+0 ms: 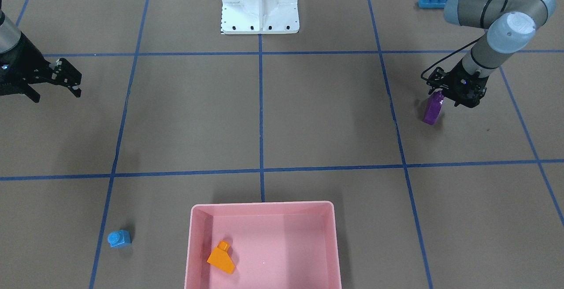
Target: Put all blocks into box
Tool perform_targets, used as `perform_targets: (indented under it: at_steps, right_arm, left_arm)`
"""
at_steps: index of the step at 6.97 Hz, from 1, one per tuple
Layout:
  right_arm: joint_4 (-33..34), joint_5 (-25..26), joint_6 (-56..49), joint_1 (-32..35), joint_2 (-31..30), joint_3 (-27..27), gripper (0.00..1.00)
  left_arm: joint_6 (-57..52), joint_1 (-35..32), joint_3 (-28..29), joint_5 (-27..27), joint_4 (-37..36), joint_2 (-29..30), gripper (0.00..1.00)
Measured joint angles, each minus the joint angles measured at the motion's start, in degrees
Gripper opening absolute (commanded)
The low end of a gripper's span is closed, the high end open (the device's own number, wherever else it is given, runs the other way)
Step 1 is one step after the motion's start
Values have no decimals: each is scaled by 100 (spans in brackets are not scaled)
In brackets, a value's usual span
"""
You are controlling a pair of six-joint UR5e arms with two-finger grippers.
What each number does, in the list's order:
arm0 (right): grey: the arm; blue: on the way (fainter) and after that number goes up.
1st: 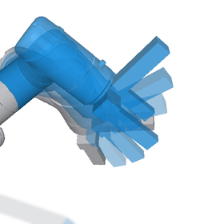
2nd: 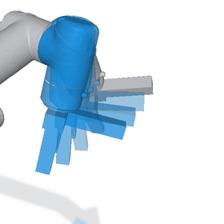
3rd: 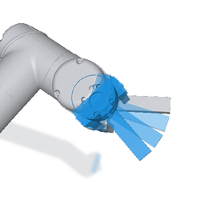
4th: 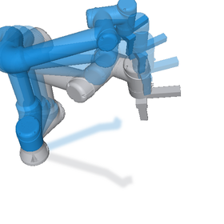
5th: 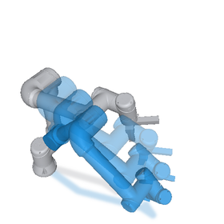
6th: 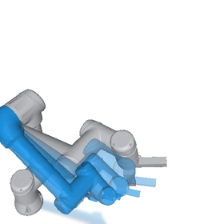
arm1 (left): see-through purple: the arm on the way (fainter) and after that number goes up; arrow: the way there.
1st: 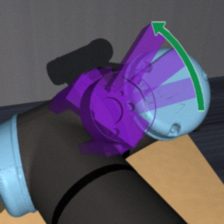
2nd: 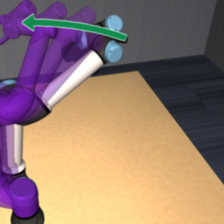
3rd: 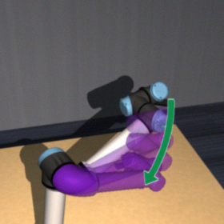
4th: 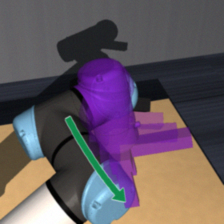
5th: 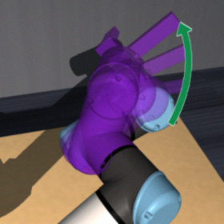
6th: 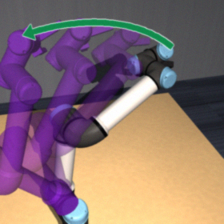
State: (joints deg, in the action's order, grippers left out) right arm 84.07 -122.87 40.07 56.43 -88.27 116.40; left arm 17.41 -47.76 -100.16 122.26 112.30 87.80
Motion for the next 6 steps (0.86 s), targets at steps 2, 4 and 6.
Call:
perform_targets:
  at_steps: [2, 4, 6]
  right_arm:
    - [-4, 0, 7, 0, 1, -3, 100]
    - [-12, -1, 10, -3, 5, -3, 100]
    - [-58, -34, 12, -20, 21, -53, 100]
  left_arm:
    - [35, 9, -11, 5, 23, 9, 0]
    - [235, 2, -136, 12, 16, 5, 0]
    - [1194, -7, -595, 19, -20, 51, 0]
